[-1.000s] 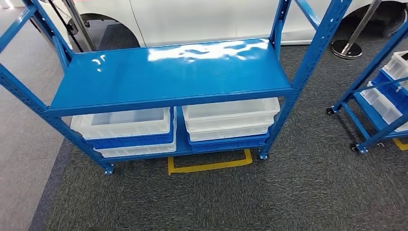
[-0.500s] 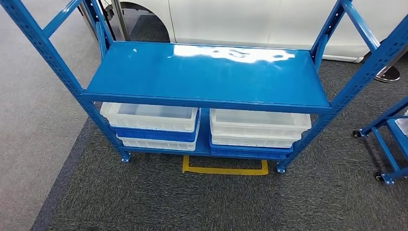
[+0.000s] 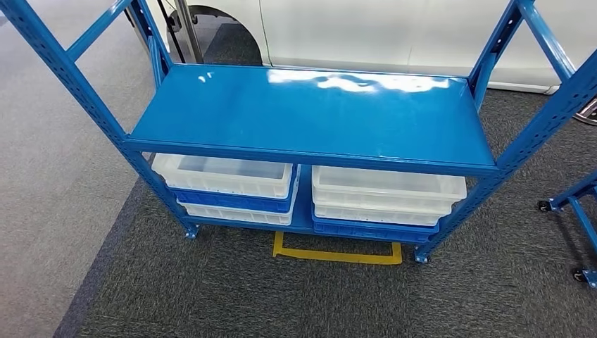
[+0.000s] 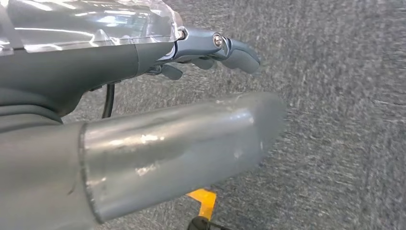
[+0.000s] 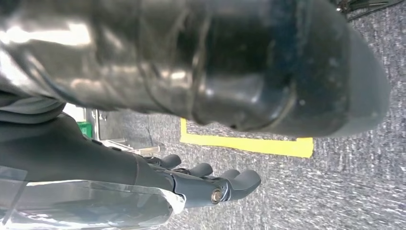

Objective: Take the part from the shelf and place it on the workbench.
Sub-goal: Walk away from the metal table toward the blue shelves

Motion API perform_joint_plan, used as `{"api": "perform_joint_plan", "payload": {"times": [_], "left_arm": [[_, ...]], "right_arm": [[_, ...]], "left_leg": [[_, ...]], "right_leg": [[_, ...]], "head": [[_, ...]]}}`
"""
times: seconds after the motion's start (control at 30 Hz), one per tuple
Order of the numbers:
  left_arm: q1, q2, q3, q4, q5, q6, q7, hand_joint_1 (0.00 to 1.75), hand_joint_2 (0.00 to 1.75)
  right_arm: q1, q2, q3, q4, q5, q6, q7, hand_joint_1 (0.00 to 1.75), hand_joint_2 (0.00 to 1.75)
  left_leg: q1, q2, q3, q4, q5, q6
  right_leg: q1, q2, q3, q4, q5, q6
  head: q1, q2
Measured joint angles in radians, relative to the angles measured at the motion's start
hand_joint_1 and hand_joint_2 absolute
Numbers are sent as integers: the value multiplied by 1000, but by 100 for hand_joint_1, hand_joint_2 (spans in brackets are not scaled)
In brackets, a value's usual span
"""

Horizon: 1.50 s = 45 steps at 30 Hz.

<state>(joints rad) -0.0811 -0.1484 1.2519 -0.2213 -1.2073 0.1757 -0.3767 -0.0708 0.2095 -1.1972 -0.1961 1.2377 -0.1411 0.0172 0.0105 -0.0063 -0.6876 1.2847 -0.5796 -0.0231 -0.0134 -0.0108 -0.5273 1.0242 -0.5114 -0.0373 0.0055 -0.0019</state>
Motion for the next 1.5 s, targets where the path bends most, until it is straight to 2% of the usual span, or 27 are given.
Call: {"api": "perform_joint_plan", "payload": {"times": [0.03,0.07,0.13,0.2,0.3,0.37,0.43,0.47,0.5,0.53,0.6,0.63,0.67,0.77,0.8,0.83,0.9,0.93,0.97,1.0,1.03,1.07,1.13,1.17,1.2,1.27,1.5], "left_arm": [[1,0,0,0,0,0,2,0,0],[2,0,0,0,0,1,3,0,0],[2,0,0,0,-1,2,5,0,0],[2,1,0,0,-1,3,7,0,0],[4,1,0,0,-1,4,9,0,0],[4,1,0,0,-1,4,10,0,0],[3,1,0,0,-1,4,10,0,0],[4,1,0,0,-1,4,10,0,0],[4,1,0,0,-1,4,10,0,0],[4,1,0,0,-1,4,10,0,0],[4,0,0,0,-1,4,10,0,0],[4,0,0,0,-1,4,11,0,0],[3,0,0,0,-1,4,11,0,0],[3,0,0,0,0,4,14,0,0],[3,-1,0,0,1,4,17,0,44],[3,-2,0,0,1,4,22,0,87],[3,-2,0,0,1,4,33,0,175],[4,-2,0,0,0,5,37,0,175],[4,-1,0,0,0,6,39,0,175],[5,-1,0,0,0,6,41,0,175],[5,-1,0,0,0,8,41,0,175],[5,-1,0,0,0,10,41,0,175],[4,-2,0,0,0,14,42,0,175],[3,-2,0,0,0,15,44,0,175],[2,-2,0,0,0,16,46,0,175],[4,-2,-1,0,3,21,54,0,175],[18,6,-78,0,98,28,94,0,175]], "right_arm": [[0,0,0,0,0,0,0,0,0],[0,1,0,0,1,0,0,0,0],[0,2,0,0,2,1,0,0,0],[-1,3,0,0,2,2,0,0,0],[-3,4,0,0,2,2,0,0,0],[-3,4,0,0,2,2,0,0,0],[-2,4,0,0,2,2,0,0,0],[-2,4,0,0,2,2,0,0,0],[-1,4,0,0,2,2,0,0,0],[0,4,0,0,2,2,0,0,0],[2,4,0,0,2,2,0,0,0],[2,4,0,0,2,2,1,0,0],[1,4,0,0,2,2,1,0,0],[-1,4,0,0,1,1,2,0,131],[0,5,0,0,1,0,3,0,175],[0,5,0,0,1,-1,6,0,175],[0,5,0,0,2,-4,18,0,175],[0,5,0,0,3,-7,24,0,175],[0,5,0,0,4,-11,29,0,131],[0,5,0,0,5,-16,32,0,87],[0,5,0,0,5,-20,32,0,44],[0,5,0,0,5,-23,32,0,0],[0,5,0,0,5,-25,32,0,87],[0,4,0,0,5,-25,32,0,131],[-1,4,0,0,5,-25,32,0,175],[0,4,1,0,6,-27,36,0,175],[12,-7,81,-4,-78,-23,53,0,175]], "left_leg": [[1,1,14,-42,38,1],[1,4,43,-113,83,4],[-4,11,94,-230,132,15],[-10,13,109,-264,129,24],[-4,8,119,-281,131,40],[0,7,127,-291,132,52],[-3,6,128,-290,129,59],[-4,5,129,-290,128,60],[-5,3,131,-289,126,60],[-6,0,135,-288,123,60],[-8,-5,141,-284,117,55],[-9,-7,141,-280,113,51],[-10,-8,140,-277,111,46],[-10,-9,138,-274,109,29],[-9,-7,135,-267,102,23],[-7,-5,126,-244,85,17],[-2,-1,77,-135,24,4],[2,-1,44,-66,-6,-3],[6,0,18,-14,-22,-10],[10,0,9,3,-18,-16],[15,1,19,-20,7,-22],[21,2,48,-81,45,-27],[27,2,117,-222,101,-36],[27,2,139,-265,111,-32],[26,0,147,-282,110,-28],[21,-1,146,-283,109,-17],[13,-1,146,-282,107,-9]], "right_leg": [[0,-1,7,0,-5,2],[0,-3,15,0,-11,4],[2,-5,24,0,-19,12],[4,-7,24,-2,-22,21],[5,-7,28,5,-35,36],[4,0,-9,86,-82,41],[2,5,-84,220,-137,44],[2,6,-114,265,-143,45],[1,6,-126,272,-128,45],[1,6,-118,241,-93,44],[2,8,-65,111,-13,36],[4,10,-44,58,9,33],[6,11,-32,25,19,30],[7,12,-30,11,21,19],[5,10,-27,6,23,13],[2,9,-26,2,25,7],[1,5,-25,-2,27,-2],[1,4,-26,-1,27,-5],[1,3,-26,-1,26,-7],[0,2,-25,0,25,-7],[-1,2,-24,1,24,-6],[-2,2,-22,2,22,-5],[-2,3,-20,10,15,3],[1,4,-20,13,12,7],[4,5,-21,16,10,11],[6,6,-22,16,10,15],[-1,6,-19,9,13,26]], "head": [[0,0],[0,0],[0,0],[0,0],[1,0],[2,0],[2,0],[2,0],[2,0],[2,0],[2,0],[2,0],[2,0],[2,0],[2,0],[2,0],[1,0],[1,0],[1,0],[1,0],[1,0],[1,0],[1,0],[2,0],[2,0],[2,0],[2,0]]}}
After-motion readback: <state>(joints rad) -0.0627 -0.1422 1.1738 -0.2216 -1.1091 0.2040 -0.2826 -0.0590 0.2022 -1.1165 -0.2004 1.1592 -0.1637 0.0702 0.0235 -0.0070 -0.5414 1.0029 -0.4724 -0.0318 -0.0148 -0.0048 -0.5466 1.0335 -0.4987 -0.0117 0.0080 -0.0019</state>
